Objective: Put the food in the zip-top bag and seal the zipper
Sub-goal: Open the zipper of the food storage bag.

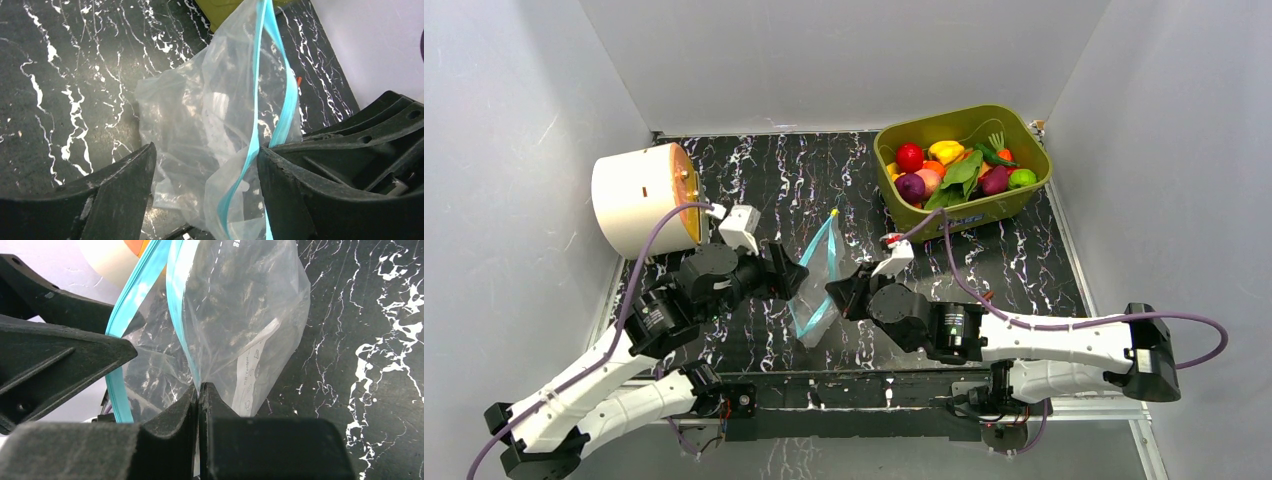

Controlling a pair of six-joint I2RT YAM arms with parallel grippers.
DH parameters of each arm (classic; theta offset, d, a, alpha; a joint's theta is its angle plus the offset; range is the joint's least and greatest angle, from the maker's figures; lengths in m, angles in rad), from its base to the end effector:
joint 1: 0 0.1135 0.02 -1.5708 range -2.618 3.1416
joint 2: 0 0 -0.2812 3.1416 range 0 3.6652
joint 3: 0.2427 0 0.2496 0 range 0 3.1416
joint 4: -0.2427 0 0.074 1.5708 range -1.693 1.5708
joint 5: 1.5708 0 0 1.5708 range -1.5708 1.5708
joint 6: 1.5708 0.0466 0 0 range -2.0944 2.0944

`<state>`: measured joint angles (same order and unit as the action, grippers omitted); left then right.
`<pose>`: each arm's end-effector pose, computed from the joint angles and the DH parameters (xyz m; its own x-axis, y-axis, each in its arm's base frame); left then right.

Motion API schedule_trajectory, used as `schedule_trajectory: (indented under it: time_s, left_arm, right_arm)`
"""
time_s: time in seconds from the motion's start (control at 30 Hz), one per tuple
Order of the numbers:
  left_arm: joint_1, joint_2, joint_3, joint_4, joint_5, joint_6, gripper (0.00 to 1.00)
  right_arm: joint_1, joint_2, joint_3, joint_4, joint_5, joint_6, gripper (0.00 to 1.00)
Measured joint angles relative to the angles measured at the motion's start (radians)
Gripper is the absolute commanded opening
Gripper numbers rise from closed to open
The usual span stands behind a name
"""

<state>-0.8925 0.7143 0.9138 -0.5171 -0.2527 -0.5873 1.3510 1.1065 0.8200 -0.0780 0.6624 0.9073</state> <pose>0.1009 -0.1066 0.3673 -0.4983 -0.2367 -0.8341 0.3950 0.7944 -0.4614 0.0818 0.2347 0.3145 -0.5554 0.3630 -0.7481 -0.3355 0.7253 0.6011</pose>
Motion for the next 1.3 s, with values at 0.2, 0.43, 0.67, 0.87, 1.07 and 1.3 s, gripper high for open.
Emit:
schedule_trajectory:
  time_s: [0.2, 0.43, 0.67, 0.87, 1.07, 1.3]
  left_arm:
    - [0.0, 0.013, -0.045, 0.075, 0.026, 0.063, 0.14]
    - [0.0, 0.016, -0.08, 0.082, -0.037, 0.125, 0.0]
    - [0.0, -0.023, -0.08, 0.073, -0.139, 0.168, 0.0]
    - [-0.001, -0.024, -0.113, 0.1, -0.15, 0.216, 0.0]
    - [-0.001, -0.032, -0.169, 0.141, -0.125, 0.263, 0.0]
    - [-0.001, -0.069, -0.194, 0.152, -0.099, 0.3, 0.0]
  right_arm:
    - [0.0, 0.016, -0.019, 0.029, -0.03, 0.003, 0.0]
    - [0.0, 0.021, -0.055, 0.024, -0.035, 0.039, 0.0]
    - [0.0, -0.066, -0.14, -0.023, 0.003, 0.109, 0.0]
    - [0.0, -0.095, -0.157, -0.029, 0.017, 0.116, 0.21]
    - [0.0, -0.06, -0.092, -0.084, -0.006, -0.026, 0.59]
    - [-0.044, -0.034, 0.118, -0.157, -0.035, -0.285, 0.74]
